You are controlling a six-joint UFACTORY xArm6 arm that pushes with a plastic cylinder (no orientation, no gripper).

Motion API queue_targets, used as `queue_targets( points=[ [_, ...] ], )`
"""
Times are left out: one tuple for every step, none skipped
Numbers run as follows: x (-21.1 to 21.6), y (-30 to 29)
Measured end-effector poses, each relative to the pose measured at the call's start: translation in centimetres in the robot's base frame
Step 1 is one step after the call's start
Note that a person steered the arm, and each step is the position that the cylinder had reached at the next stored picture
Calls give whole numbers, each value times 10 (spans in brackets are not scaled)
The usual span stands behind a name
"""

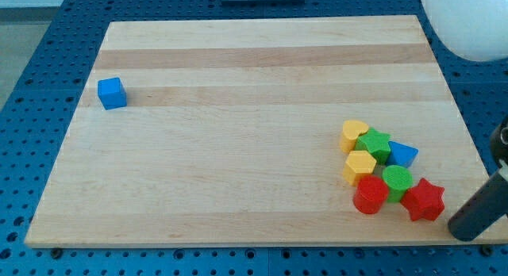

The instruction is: Move the red star into the group of blocks

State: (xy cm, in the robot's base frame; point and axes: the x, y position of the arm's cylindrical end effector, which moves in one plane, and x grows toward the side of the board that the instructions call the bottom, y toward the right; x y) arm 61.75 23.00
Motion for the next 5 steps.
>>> queue_targets(
  points=[
    [-4, -13],
    [-17, -21],
    [-33, -22],
    [-45, -22],
    [-56, -23]
  ],
)
